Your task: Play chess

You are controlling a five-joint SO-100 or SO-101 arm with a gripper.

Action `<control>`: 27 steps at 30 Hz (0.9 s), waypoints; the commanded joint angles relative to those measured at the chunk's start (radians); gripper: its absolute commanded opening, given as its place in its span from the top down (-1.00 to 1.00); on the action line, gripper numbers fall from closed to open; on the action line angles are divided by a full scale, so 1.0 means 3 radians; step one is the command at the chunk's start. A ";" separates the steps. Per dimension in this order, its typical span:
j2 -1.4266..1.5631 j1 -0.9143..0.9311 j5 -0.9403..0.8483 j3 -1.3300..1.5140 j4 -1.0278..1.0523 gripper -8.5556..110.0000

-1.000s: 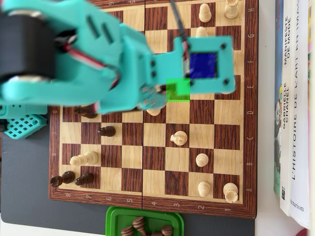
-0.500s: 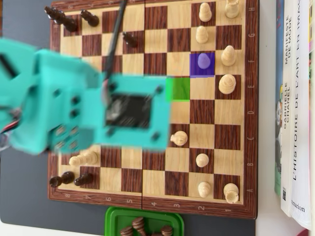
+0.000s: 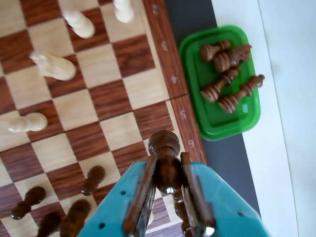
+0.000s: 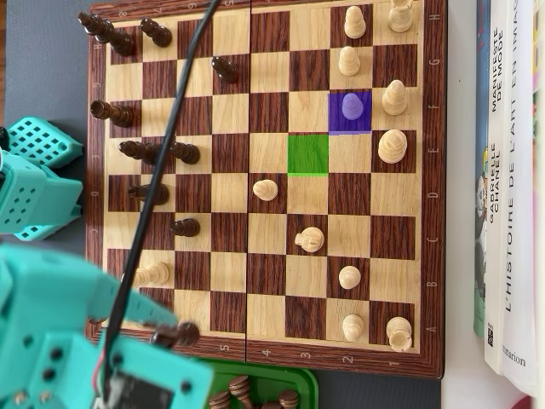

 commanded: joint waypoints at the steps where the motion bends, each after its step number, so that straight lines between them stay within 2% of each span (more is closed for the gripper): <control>1: -0.0199 0.0169 -0.0153 -0.0066 -0.0031 0.74; 18: -0.2194 0.0389 -0.0593 -0.1708 0.0000 0.74; 27: -0.2608 0.0419 -0.0680 -0.2142 0.0000 0.74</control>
